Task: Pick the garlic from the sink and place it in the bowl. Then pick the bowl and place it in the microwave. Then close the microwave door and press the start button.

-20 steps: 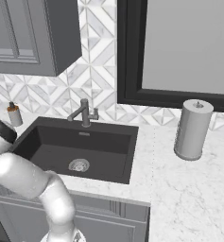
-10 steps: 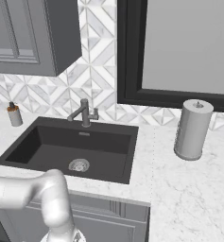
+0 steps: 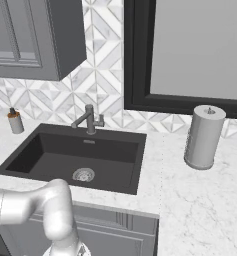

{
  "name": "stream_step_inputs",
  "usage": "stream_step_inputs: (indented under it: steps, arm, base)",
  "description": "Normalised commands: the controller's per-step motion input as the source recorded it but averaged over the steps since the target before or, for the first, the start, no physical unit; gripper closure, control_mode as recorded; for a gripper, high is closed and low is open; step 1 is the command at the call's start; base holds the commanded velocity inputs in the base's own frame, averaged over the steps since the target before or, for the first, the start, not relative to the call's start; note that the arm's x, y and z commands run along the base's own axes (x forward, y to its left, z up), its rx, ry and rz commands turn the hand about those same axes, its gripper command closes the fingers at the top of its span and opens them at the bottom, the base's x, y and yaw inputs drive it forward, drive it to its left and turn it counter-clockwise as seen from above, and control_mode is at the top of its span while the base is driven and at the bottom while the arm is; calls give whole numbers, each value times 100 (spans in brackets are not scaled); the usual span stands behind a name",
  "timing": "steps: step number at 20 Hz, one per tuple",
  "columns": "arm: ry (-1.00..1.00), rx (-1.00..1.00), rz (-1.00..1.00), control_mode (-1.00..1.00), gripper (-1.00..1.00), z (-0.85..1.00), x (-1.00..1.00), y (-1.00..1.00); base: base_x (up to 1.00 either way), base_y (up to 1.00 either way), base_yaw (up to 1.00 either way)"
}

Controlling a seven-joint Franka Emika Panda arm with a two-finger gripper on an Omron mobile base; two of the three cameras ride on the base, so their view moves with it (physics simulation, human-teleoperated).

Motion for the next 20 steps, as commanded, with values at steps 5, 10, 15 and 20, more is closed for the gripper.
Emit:
stream_step_inputs:
  steps: [5,10,15,20]
  arm:
    - [-17,10,0,-100,-100,-1,-24,-28]
    - [-17,9,0,-100,-100,12,-42,-24]
    - [-11,7,2,-100,-100,31,-39,-29]
    - [0,16,0,-100,-100,60,-9,-72]
  base:
    - [0,0,0]
    - [0,0,0]
    - [0,0,0]
    - [0,0,0]
